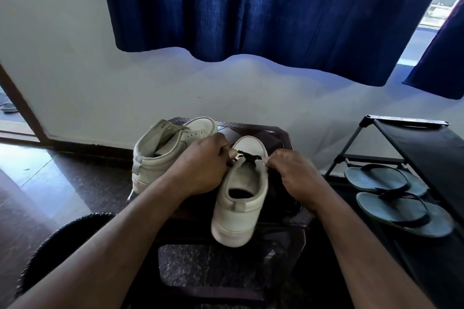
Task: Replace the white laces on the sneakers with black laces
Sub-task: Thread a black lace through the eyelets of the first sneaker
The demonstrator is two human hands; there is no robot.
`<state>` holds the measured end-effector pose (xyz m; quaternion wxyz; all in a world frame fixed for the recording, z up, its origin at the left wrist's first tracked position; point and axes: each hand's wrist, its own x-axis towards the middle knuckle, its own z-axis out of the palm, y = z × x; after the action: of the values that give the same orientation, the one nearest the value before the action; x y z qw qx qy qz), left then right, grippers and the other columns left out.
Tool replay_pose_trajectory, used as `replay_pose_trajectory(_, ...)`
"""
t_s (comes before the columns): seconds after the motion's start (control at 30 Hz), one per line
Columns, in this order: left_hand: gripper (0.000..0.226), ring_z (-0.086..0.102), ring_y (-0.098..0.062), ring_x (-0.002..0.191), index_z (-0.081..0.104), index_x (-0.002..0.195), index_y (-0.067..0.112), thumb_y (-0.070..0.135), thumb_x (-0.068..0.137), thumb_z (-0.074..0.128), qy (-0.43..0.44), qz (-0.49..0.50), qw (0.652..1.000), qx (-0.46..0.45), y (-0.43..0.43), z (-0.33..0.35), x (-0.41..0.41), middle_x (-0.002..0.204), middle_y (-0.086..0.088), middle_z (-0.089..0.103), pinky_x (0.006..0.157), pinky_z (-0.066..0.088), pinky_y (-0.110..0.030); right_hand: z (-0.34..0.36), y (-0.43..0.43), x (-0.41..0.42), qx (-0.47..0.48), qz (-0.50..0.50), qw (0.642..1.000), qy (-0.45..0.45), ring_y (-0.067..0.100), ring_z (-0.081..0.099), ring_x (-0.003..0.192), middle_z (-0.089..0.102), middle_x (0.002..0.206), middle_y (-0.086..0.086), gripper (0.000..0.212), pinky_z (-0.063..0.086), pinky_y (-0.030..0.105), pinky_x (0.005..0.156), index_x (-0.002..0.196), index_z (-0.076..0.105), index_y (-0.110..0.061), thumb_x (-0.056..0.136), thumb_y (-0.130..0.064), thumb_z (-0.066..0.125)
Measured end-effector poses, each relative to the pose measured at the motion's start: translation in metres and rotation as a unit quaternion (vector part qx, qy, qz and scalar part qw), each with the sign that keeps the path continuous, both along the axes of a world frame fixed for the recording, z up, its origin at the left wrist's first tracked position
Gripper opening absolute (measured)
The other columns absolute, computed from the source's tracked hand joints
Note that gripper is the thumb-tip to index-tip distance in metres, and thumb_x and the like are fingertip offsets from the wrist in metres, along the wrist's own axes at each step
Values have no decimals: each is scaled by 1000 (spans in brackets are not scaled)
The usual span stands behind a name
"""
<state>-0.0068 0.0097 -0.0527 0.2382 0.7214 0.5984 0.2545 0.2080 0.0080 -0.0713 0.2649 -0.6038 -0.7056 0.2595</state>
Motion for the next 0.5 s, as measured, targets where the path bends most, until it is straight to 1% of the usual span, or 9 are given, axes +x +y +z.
replay_pose_trajectory(0.07, 24, 61, -15, 79, 54, 82, 20, 32, 103, 58, -23, 9, 999, 24, -1, 1, -1, 78, 9, 63, 60, 39, -20, -3, 2, -1, -37, -39, 997, 62, 18, 56, 73, 61, 72, -1, 32, 39, 25, 62, 81, 66, -4, 100, -29, 59)
replay_pose_trajectory(0.1, 23, 60, -11, 77, 57, 83, 20, 33, 102, 60, -39, 8, 999, 26, -1, 1, -1, 75, 9, 63, 57, 37, -15, -5, 3, -2, -26, -20, 999, 41, 21, 59, 79, 66, 78, 2, 34, 41, 25, 65, 84, 68, -4, 100, -31, 56)
replay_pose_trajectory(0.17, 20, 58, -8, 71, 61, 86, 23, 39, 98, 66, -82, 0, 997, 9, 0, -1, -1, 74, 9, 65, 61, 41, -18, -2, 2, -5, 28, 44, 997, -54, 26, 63, 96, 72, 96, 10, 56, 44, 29, 79, 98, 74, 0, 96, -42, 37)
replay_pose_trajectory(0.2, 19, 58, -7, 70, 63, 87, 25, 40, 96, 68, -115, -7, 993, -7, 1, -4, -1, 74, 10, 66, 66, 45, -25, 2, -1, -8, 46, 69, 993, -79, 29, 64, 99, 72, 99, 14, 66, 47, 34, 83, 101, 75, 2, 92, -45, 29)
replay_pose_trajectory(0.23, 16, 59, -7, 70, 65, 87, 27, 40, 95, 70, -153, -15, 988, -24, 1, -6, 0, 75, 10, 68, 72, 48, -31, 5, -3, -9, 23, 74, 994, -75, 31, 65, 97, 72, 97, 17, 66, 49, 40, 85, 98, 74, 3, 90, -43, 28)
replay_pose_trajectory(0.3, 9, 60, -5, 71, 68, 90, 27, 33, 96, 70, -207, -30, 977, -49, 2, -11, 2, 75, 13, 70, 77, 50, -33, 7, -4, -10, 5, 75, 994, -85, 35, 64, 86, 69, 87, 17, 45, 51, 49, 78, 84, 70, 3, 90, -29, 39)
replay_pose_trajectory(0.4, 7, 57, -4, 68, 69, 91, 27, 26, 98, 68, -207, -42, 976, -44, 1, -14, 4, 72, 13, 68, 74, 46, -30, 3, -3, -10, 2, 56, 997, -47, 39, 65, 83, 68, 84, 21, 30, 52, 49, 73, 83, 69, 3, 88, -17, 47)
replay_pose_trajectory(0.47, 7, 53, -7, 65, 68, 90, 28, 25, 97, 70, -205, -36, 978, -33, 2, -14, 4, 72, 4, 67, 69, 43, -31, 5, -2, -7, 30, 31, 999, 31, 30, 62, 76, 66, 77, 12, 25, 49, 44, 70, 80, 68, -4, 93, -17, 52)
replay_pose_trajectory(0.5, 7, 51, -8, 64, 68, 90, 29, 25, 96, 71, -206, -30, 978, -30, 2, -14, 4, 74, -1, 67, 67, 42, -31, 5, -1, -6, 13, -5, 996, 86, 22, 59, 72, 64, 71, 4, 20, 47, 39, 69, 78, 66, -10, 94, -16, 58)
